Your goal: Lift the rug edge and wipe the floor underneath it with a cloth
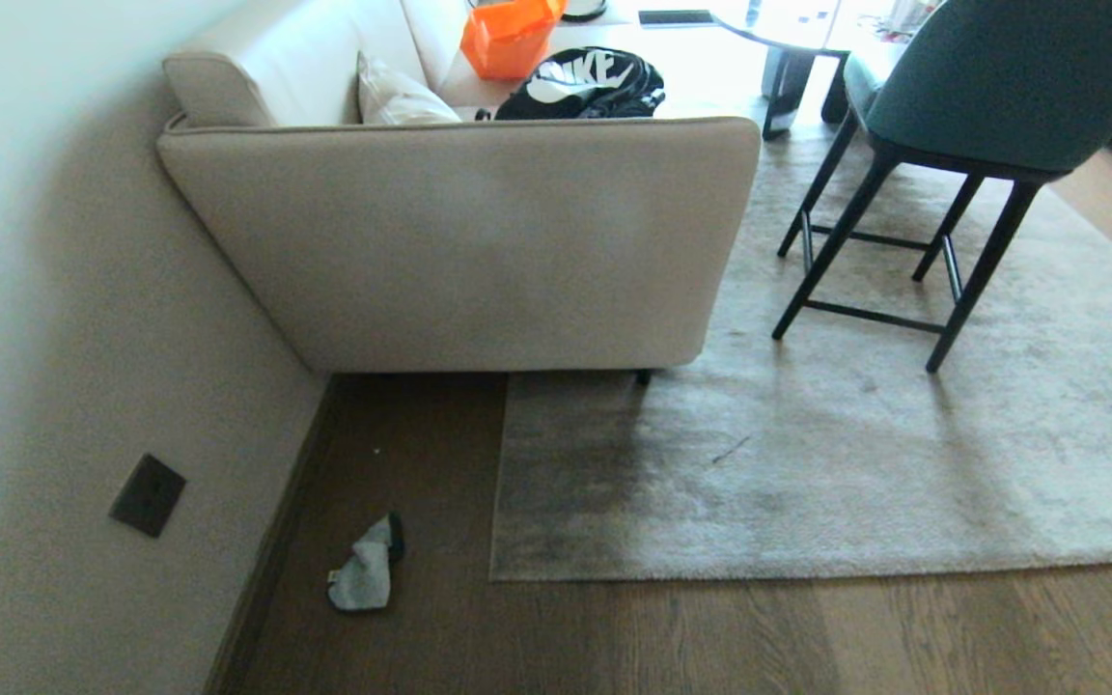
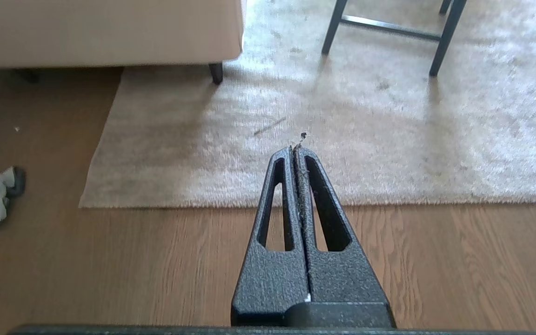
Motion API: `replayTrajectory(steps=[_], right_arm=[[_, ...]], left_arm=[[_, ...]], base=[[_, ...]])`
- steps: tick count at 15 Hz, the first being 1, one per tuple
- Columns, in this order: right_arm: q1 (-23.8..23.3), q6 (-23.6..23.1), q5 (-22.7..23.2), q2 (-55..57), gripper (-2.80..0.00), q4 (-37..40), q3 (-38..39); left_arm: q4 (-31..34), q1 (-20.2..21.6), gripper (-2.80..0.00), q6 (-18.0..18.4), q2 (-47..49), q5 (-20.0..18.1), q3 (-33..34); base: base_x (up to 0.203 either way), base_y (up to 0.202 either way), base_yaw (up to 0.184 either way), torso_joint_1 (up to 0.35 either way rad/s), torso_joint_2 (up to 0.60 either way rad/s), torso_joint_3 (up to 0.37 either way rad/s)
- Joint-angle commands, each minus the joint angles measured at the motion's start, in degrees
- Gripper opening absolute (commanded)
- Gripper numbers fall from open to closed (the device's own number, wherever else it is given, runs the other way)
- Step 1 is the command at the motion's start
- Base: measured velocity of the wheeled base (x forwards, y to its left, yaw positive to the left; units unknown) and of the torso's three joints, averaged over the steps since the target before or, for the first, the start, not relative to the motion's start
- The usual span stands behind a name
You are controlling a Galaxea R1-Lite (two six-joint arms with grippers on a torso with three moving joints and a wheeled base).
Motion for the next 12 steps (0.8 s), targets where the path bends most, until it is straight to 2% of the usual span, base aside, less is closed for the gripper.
replayTrajectory(steps=[1,12], right_arm=[[0.0,-0.02,-0.02,0.07,-2.8,0.0,0.01],[0.09,-0.02,-0.02,0.07,-2.8,0.08,0.01]], left_arm=[[-0.04,-0.02,-2.8,-0.06,0.0,0.03,0.05],[-0.04,-0.02,-2.8,-0.06,0.0,0.03,0.05]], base=[[0.0,0.0,0.0,0.002,0.0,0.213],[0.0,0.0,0.0,0.001,0.0,0.202]])
